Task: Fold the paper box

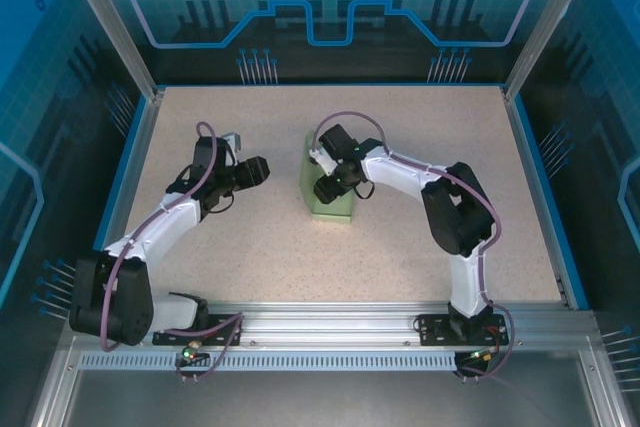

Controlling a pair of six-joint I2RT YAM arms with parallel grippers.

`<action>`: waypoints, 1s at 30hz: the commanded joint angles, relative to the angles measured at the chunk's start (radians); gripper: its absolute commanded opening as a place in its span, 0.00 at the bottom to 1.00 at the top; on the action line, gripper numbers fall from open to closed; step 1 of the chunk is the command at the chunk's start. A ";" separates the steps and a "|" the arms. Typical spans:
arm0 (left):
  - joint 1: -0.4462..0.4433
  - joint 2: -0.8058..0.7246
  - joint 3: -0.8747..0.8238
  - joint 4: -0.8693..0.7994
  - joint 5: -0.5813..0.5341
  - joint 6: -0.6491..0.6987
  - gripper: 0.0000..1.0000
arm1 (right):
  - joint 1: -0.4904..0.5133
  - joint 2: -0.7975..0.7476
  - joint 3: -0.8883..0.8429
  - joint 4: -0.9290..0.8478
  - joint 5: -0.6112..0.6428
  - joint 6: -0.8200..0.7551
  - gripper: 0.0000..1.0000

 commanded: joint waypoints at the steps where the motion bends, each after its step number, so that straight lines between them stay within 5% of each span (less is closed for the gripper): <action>1: 0.010 -0.036 -0.010 0.019 0.018 -0.024 0.68 | -0.011 0.031 0.034 -0.022 0.022 -0.016 0.62; 10: 0.008 -0.075 -0.024 0.021 0.054 -0.040 0.68 | -0.023 -0.039 0.010 -0.021 0.010 -0.012 0.68; 16: 0.007 -0.112 -0.050 0.039 0.105 -0.063 0.68 | -0.127 -0.184 -0.100 0.100 -0.158 0.028 0.70; 21: 0.007 -0.113 -0.057 0.046 0.125 -0.064 0.68 | -0.244 -0.102 -0.061 0.154 -0.279 0.058 0.72; 30: 0.005 -0.118 -0.092 0.047 0.145 -0.068 0.68 | -0.279 0.121 0.129 0.097 -0.422 0.042 0.74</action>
